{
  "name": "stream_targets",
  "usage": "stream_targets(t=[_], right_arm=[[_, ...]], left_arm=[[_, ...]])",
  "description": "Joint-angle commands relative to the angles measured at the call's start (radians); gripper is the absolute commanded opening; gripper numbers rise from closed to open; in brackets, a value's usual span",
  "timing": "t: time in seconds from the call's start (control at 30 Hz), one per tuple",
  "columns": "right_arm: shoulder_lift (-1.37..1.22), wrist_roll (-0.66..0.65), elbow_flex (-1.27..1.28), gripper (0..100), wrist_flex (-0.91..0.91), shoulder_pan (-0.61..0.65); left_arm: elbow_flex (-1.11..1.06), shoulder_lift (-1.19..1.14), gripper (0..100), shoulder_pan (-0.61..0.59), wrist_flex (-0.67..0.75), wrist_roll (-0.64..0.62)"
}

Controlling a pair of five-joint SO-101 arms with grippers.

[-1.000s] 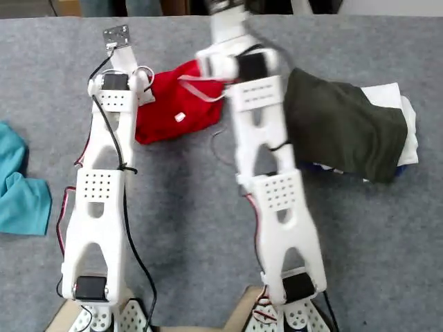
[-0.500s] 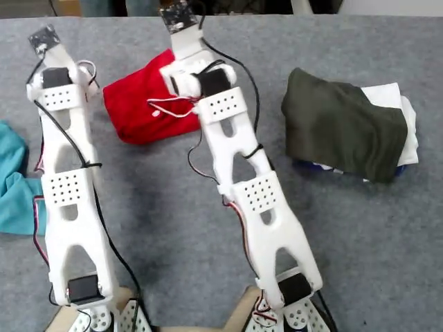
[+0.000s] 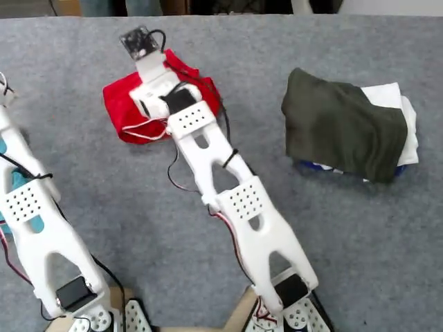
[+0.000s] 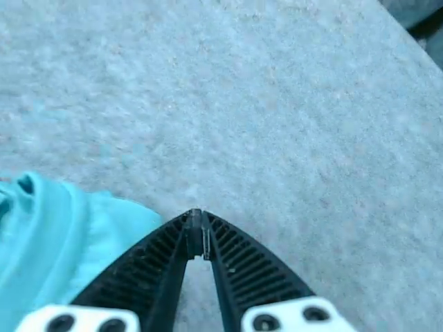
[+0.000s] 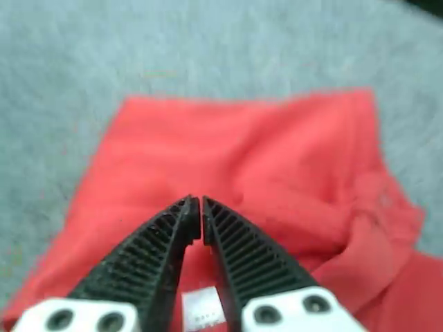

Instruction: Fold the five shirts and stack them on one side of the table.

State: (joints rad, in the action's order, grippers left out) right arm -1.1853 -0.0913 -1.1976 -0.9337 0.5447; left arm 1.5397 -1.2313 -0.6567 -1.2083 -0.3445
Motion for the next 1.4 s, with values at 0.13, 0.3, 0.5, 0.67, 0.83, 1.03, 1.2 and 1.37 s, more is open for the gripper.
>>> stream_targets(t=[0.13,0.3,0.5,0.67,0.83,1.03,1.2,1.37], right_arm=[[0.022,-0.003,0.028,1.5,-0.13,-0.133],[0.031,-0.003,-0.131,1.5,-0.443,-0.186],[0.025,-0.003,-0.297,1.5,-0.786,-0.224],[0.036,-0.009,-0.234,1.5,-0.83,-0.259],[0.108,-0.011,-0.378,1.5,-0.772,-0.244],[0.027,-0.012,-0.387,1.8,-0.347,-0.187],[-0.101,-0.012,-0.318,1.8,-0.161,-0.186],[-0.133,-0.011,-0.318,1.5,-0.344,-0.236]], left_arm=[[0.054,0.02,3,0.002,0.028,-0.011],[0.054,0.02,3,0.01,0.028,-0.009],[0.048,0.02,3,0.013,0.026,-0.009],[0.047,0.02,3,0.013,0.026,-0.009],[0.047,0.02,3,0.015,0.025,-0.009],[0.047,0.018,3,0.024,0.025,-0.009],[0.047,0.018,3,0.024,0.025,-0.009],[0.047,0.018,3,0.024,0.025,-0.009]])
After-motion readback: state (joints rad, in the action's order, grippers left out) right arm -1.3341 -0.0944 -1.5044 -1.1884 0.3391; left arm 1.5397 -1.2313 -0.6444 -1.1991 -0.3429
